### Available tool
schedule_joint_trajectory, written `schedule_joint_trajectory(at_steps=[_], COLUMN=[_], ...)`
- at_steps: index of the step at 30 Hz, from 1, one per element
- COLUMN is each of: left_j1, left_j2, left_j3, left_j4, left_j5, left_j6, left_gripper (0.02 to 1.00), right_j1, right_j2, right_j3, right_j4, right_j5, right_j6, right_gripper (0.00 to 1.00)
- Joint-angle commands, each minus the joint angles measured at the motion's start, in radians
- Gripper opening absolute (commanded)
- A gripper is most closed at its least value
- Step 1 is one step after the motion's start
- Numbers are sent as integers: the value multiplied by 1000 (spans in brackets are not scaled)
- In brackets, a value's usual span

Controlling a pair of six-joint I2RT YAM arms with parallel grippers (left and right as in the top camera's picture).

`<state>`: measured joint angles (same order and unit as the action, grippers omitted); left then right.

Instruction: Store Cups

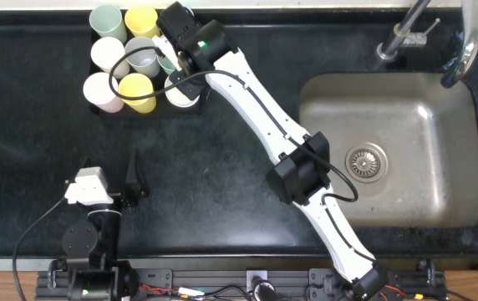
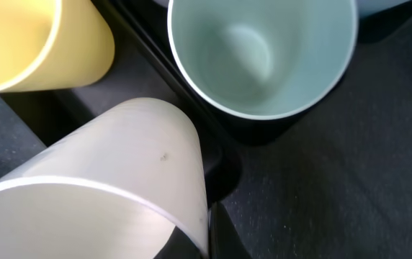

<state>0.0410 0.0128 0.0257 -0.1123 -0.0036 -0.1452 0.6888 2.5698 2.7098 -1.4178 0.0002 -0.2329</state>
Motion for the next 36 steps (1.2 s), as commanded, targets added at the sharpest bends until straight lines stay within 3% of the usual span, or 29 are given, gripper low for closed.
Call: schedule_joint_trajectory(at_steps=[1,36], left_j1=[5,5], left_j2=[-10,-10], left_j3=[-4,-4], left_j4=[-1,-1], left_j5=[3,3], left_j6=[25,25], left_gripper=[1000,1000], right_j1=[3,-5], right_j2=[-6,-5], right_j3=[-44,-72], right_j4=[17,9], right_j5=[-10,-6], right_j6=[-19,-45], right_gripper=[45,45])
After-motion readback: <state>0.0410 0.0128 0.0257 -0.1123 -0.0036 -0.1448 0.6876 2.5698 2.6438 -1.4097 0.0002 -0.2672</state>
